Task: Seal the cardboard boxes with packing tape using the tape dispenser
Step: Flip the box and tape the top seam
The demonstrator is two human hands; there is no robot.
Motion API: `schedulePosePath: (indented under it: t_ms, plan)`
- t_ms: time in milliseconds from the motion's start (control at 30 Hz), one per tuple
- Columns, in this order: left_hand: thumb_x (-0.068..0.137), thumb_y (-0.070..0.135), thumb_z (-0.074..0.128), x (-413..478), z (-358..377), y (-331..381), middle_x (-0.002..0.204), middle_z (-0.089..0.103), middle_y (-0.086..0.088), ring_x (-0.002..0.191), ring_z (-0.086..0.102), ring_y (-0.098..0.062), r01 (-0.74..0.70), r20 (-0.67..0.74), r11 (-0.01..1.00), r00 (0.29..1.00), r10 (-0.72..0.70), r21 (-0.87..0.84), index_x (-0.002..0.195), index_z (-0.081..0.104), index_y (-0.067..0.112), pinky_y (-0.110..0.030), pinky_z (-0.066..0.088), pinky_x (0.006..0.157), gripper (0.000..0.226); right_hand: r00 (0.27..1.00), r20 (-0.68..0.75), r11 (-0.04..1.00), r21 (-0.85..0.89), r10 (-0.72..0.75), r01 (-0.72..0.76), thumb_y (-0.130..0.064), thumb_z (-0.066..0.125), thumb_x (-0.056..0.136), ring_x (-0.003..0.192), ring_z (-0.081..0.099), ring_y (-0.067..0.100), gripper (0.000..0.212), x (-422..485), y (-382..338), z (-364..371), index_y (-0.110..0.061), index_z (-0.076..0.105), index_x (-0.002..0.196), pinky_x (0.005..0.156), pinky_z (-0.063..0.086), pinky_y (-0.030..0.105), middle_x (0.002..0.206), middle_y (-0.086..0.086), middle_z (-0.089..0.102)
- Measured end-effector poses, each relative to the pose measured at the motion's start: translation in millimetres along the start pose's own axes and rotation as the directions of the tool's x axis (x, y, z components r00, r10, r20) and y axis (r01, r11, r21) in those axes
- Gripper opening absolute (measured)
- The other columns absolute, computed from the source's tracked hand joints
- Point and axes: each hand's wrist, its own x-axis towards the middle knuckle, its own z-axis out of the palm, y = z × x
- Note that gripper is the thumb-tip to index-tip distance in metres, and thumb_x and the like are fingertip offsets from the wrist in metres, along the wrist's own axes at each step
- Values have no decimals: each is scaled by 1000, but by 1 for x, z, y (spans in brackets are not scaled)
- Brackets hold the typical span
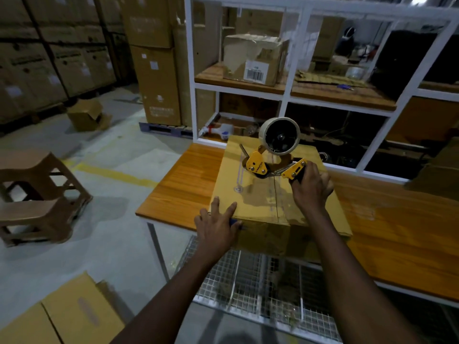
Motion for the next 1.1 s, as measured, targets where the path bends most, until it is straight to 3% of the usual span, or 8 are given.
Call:
schedulePosePath:
  t_ms: [167,333,500,600,700,867,1000,1100]
  plan:
    - [90,70,23,19,-3,-11,161,23,-2,148,13,-38,-171,119,985,978,170,5,146,37,36,-63,20,110,67,1000,-14,998,54,24,-23,-23,57,92,107,41,32,25,2,7,-12,-18,47,115,95,27,46,119,6,53]
    - [84,71,9,30,-13,-17,159,31,0,147,23,-28,-353,119,933,931,344,66,138,45,28,-54,23,111,78,999,-30,999,38,19,-17,-26,57,91,110,41,32,29,3,6,-22,-18,47,117,94,29,47,120,5,54]
    - [93,61,34,36,-27,-16,162,24,1,150,17,-26,-308,257,951,916,307,-36,144,40,31,-59,17,114,59,1000,-18,1000,17,7,-6,-25,58,91,111,40,31,29,-8,-8,-23,-19,48,118,93,28,45,123,3,53]
    - [96,50,43,37,-39,-16,149,48,-2,140,39,-25,-180,250,924,929,272,-337,148,34,37,-59,26,113,55,1000,-18,1000,-10,23,-23,-26,58,91,110,40,30,30,-15,-16,-21,-19,48,118,93,27,44,124,3,54]
    - [99,31,48,30,-53,-3,135,60,-4,117,60,-22,137,170,488,985,23,-862,148,38,31,-47,49,98,49,998,-43,998,-11,55,-56,-27,58,90,110,42,30,28,-19,-22,-14,-20,48,115,94,27,46,125,3,54]
    - [102,9,32,29,-78,15,129,65,-6,119,61,-25,332,358,-177,923,-143,-926,140,40,24,-36,42,82,42,989,-94,993,-14,111,-113,-26,59,89,111,42,32,30,-25,-33,-7,-19,48,116,92,28,45,128,4,54]
    - [99,6,28,32,-100,22,122,67,2,121,58,-22,279,308,-216,944,-119,-936,147,33,23,-47,39,99,51,984,-126,991,-27,129,-134,-24,61,88,108,43,33,27,-27,-39,-6,-19,49,112,90,28,45,124,5,55]
    - [96,3,31,35,-110,32,133,60,-1,124,54,-24,265,290,-215,952,-94,-940,149,30,24,-44,40,93,57,985,-131,990,-62,114,-123,-25,60,88,105,42,33,26,-27,-42,-4,-21,48,111,88,27,45,122,4,56]
